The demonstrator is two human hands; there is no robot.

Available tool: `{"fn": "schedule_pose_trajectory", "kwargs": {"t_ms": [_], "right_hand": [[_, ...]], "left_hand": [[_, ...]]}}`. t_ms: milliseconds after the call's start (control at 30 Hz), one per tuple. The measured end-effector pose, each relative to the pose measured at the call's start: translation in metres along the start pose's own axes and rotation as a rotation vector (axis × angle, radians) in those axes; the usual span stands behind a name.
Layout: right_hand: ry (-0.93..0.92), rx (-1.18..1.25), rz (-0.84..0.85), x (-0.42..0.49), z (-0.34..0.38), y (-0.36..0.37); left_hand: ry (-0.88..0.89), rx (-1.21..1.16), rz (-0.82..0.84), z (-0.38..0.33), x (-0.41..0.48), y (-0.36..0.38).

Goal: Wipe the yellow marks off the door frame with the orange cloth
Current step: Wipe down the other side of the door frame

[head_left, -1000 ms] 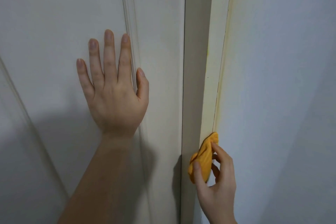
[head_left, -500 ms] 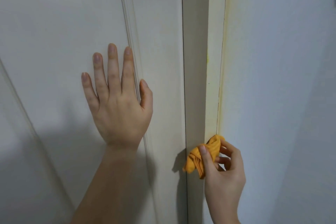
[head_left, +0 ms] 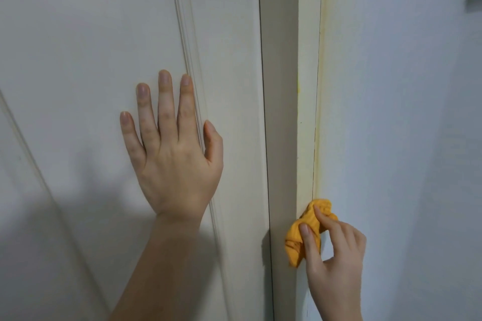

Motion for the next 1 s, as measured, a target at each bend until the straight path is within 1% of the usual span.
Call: {"fn": "schedule_pose_trajectory", "kwargs": {"t_ms": [67, 200, 300, 400, 500, 633, 800, 867, 1000], "right_hand": [[0.005, -0.018, -0.025, -0.005, -0.005, 0.001], [0.023, 0.050, -0.074, -0.026, -0.009, 0.009], [0.000, 0.010, -0.147, -0.035, -0.004, 0.018], [0.016, 0.037, -0.210, -0.021, 0.008, 0.024], [0.025, 0.128, -0.239, 0.004, 0.027, 0.026], [0.019, 0.165, -0.244, 0.023, 0.038, 0.024], [0.003, 0.184, -0.169, -0.008, 0.025, 0.024], [-0.010, 0.170, -0.176, -0.021, 0.019, 0.023], [0.011, 0.140, -0.246, -0.030, 0.011, 0.023]], "left_hand": [[-0.002, -0.005, 0.017, 0.000, 0.000, 0.000], [-0.004, -0.021, 0.050, 0.001, 0.001, 0.000], [-0.008, -0.031, 0.069, 0.001, 0.001, -0.001], [0.000, -0.034, 0.079, 0.001, 0.001, -0.001], [0.000, -0.038, 0.067, 0.001, 0.001, -0.001], [-0.001, -0.030, 0.041, 0.001, 0.001, -0.001], [0.005, -0.009, 0.022, 0.001, 0.001, -0.001], [0.004, -0.007, 0.018, 0.001, 0.001, -0.001], [0.001, -0.009, 0.018, 0.000, 0.000, -0.001]]}}
Point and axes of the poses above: each hand's wrist, its own x-axis towards the middle knuckle, its own y-axis out of the palm, z = x × y, the point moved 3 cm from there along x, towards the middle knuckle, and after that the axes turned 6 degrees about -y, right-handed, at the moved point
